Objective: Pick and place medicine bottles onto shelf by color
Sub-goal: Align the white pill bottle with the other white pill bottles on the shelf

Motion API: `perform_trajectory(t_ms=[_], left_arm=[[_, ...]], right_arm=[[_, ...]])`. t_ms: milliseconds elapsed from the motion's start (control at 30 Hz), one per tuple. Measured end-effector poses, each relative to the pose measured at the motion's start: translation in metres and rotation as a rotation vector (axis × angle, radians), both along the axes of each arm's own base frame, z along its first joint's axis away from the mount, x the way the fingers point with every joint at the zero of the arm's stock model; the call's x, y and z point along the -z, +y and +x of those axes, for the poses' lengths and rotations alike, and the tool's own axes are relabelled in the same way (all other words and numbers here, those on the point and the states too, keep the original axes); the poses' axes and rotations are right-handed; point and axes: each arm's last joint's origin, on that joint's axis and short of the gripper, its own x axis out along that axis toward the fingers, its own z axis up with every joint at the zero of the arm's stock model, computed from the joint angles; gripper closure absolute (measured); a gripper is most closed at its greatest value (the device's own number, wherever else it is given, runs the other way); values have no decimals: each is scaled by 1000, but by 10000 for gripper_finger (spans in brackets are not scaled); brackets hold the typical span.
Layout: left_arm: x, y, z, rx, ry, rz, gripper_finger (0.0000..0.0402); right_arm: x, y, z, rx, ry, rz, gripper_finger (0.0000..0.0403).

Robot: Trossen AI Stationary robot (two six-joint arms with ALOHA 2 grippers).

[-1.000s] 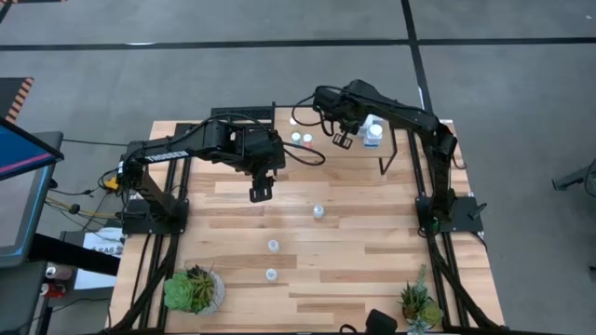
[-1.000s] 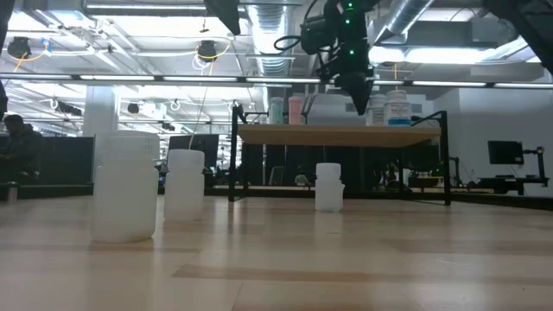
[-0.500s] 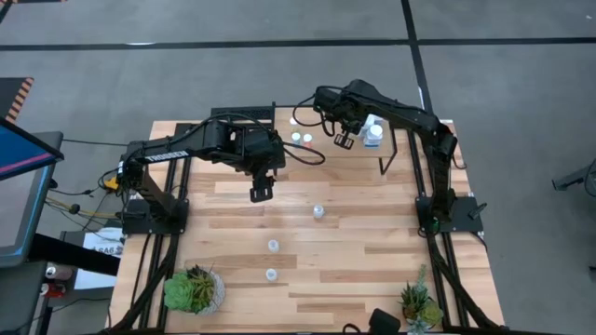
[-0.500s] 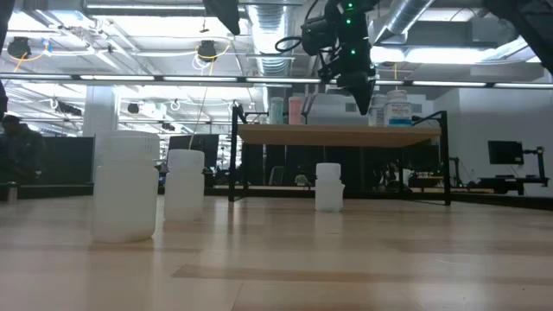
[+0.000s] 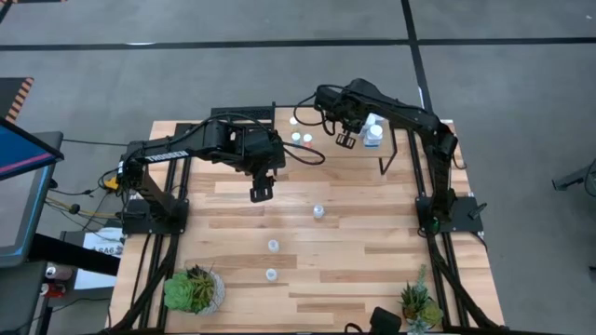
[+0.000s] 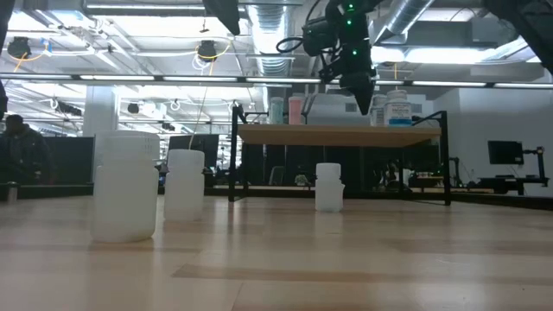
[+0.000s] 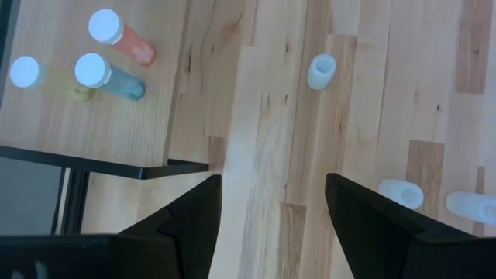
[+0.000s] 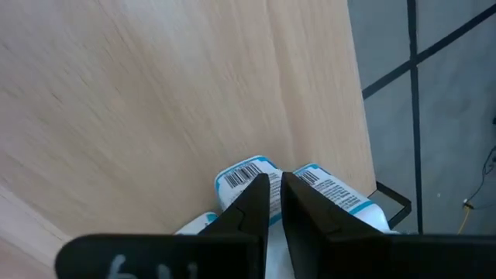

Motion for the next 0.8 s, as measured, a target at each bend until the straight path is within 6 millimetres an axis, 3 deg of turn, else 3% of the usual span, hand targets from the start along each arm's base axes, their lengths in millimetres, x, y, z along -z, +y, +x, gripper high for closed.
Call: perform_trajectory(t_ms=[200,400,500,600,800], left_arm=[[0,0,0,0,0,0,185],[0,0,0,14,3,7,184],[0,0,0,14,3,7,184],[0,0,0,14,3,7,184],[0,0,0,17,4,8,184]], right_arm=[[-38,14,-22,-50,-88,-42,348],[-92,43,-63,-99,-419,-37,349],[-92,51,-79,-72,-405,-102,358],[-86,53,-83,-73,-421,-104,371],[-72,44,-65,-117,-478,-61,391]])
